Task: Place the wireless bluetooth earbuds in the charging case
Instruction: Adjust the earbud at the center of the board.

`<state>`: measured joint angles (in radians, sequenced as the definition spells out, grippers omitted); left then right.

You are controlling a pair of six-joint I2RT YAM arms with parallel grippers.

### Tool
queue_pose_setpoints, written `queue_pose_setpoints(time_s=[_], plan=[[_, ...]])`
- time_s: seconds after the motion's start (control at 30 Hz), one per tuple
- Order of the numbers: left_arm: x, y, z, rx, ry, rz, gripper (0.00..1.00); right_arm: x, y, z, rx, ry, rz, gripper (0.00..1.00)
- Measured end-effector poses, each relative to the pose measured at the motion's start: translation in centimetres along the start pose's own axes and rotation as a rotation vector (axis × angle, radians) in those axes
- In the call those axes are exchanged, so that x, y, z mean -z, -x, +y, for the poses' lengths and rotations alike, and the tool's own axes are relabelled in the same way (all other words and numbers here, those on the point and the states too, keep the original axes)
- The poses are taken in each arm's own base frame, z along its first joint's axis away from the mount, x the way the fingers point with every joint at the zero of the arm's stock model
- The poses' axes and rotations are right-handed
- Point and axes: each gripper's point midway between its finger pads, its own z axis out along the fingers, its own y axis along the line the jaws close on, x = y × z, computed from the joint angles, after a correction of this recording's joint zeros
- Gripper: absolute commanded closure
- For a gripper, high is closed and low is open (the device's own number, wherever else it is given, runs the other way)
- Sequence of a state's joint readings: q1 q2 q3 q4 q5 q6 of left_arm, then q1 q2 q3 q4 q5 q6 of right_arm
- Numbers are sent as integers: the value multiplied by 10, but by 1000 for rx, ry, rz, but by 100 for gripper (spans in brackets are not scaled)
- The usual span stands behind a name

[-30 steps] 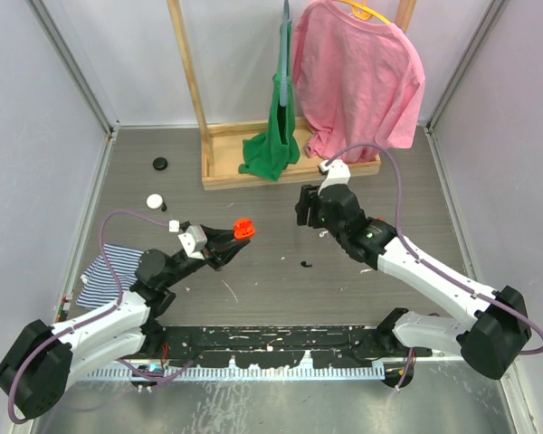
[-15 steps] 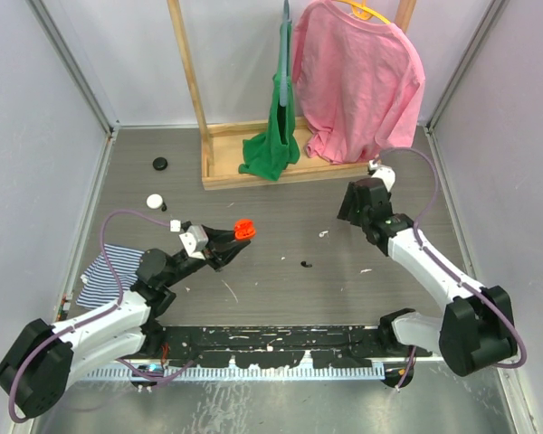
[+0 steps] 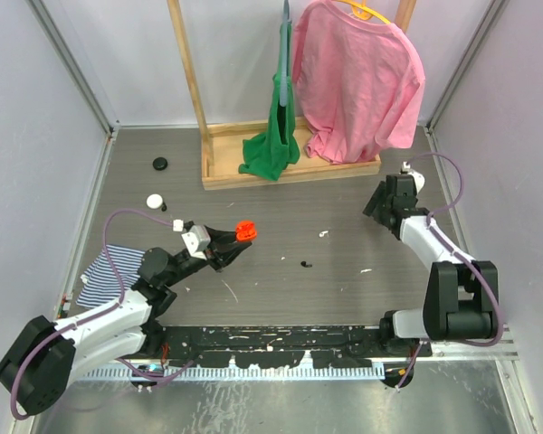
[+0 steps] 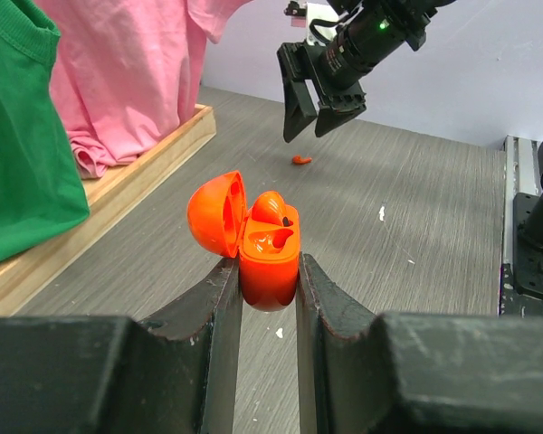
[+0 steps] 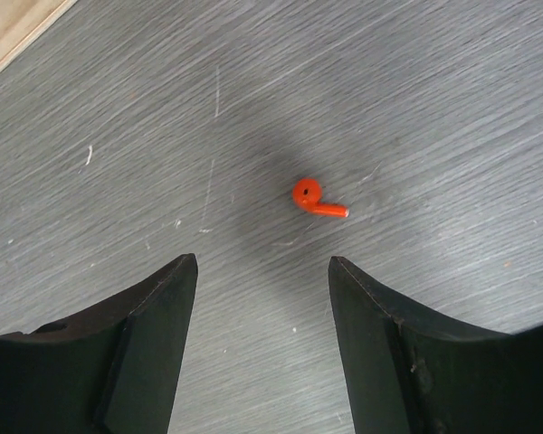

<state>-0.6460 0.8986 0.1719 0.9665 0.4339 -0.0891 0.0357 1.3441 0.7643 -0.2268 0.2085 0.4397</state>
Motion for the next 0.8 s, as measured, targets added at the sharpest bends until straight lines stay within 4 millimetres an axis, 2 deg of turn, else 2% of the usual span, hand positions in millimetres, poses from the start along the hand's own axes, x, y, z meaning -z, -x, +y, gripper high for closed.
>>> queue_pose_setpoints(time_s=[0.13, 0.4, 0.8], plan=[[0, -2, 0, 4, -3, 8, 100, -15, -3, -6, -27, 12, 33, 34], [-1, -7, -2, 10, -14, 23, 100, -42, -31, -15, -9, 0, 146, 35], [-1, -9, -5, 17, -31, 30, 100, -47, -22, -14, 35, 11, 130, 36]])
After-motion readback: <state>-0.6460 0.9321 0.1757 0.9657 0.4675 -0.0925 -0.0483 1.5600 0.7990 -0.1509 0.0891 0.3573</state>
